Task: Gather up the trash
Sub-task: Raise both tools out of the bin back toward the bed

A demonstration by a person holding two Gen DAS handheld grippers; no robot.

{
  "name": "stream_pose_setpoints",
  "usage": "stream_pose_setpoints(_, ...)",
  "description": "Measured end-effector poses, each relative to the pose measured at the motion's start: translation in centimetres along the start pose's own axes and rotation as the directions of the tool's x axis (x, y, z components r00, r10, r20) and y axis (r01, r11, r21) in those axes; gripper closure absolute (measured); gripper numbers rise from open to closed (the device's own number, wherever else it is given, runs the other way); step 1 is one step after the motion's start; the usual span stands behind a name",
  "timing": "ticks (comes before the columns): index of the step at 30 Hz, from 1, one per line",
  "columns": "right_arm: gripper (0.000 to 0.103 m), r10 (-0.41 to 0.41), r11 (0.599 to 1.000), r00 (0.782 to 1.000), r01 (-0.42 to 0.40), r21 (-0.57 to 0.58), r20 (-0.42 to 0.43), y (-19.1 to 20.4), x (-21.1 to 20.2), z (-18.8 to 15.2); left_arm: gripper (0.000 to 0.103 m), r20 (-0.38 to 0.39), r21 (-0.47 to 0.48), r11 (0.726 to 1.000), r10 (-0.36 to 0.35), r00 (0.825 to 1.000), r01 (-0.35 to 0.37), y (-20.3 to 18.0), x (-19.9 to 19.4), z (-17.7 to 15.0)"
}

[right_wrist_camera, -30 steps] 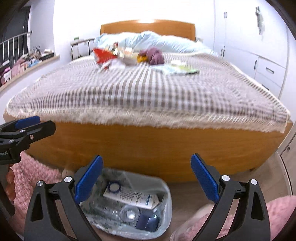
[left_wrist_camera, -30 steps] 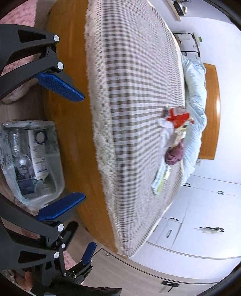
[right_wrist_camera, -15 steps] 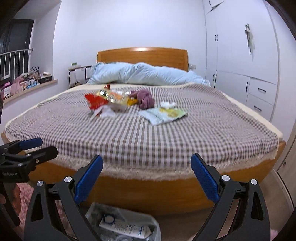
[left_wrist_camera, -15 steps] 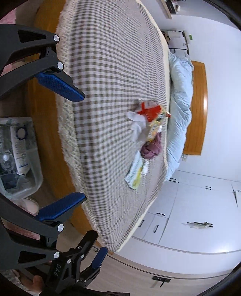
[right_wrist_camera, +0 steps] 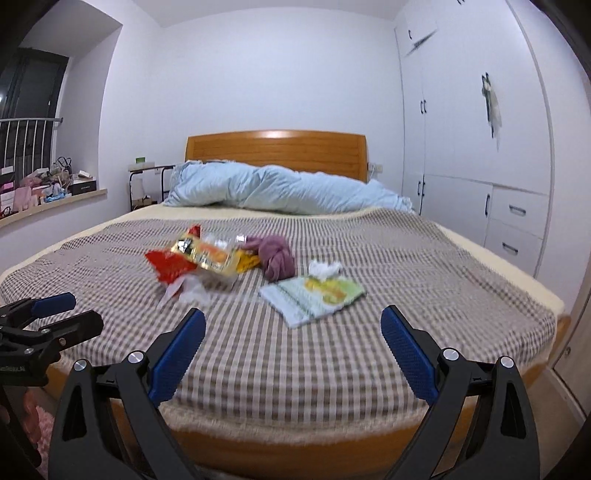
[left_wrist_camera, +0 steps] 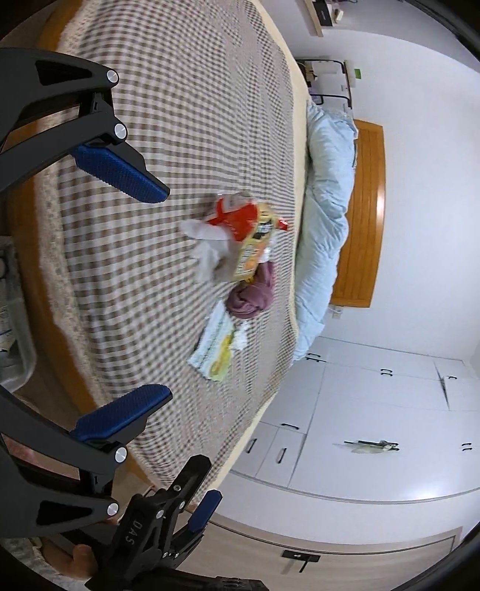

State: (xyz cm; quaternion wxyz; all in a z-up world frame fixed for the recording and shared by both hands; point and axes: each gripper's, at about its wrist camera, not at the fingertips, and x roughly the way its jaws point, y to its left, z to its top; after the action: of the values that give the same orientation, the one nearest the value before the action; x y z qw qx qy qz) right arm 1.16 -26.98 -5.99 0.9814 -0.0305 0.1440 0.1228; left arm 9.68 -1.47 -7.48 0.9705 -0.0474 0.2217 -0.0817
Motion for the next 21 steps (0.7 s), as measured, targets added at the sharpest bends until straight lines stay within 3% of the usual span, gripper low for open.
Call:
stream_pose_setpoints(14,0.011,-0.005,1.000,0.984,0.009,-0.022,0.178,0.3,4.3,6.8,0.008,0.127,-0.003,1.000,0.002,0.992,-0.001,0.9,3.4,6.4)
stream_pose_setpoints(21,0.011,-0.003,0.999,0.981,0.011,-0.040,0.196,0.6,6.6,7.8,0.008,0.141,-0.017,1.000,0.000,0.990,0.003,1.2,5.6,8.0)
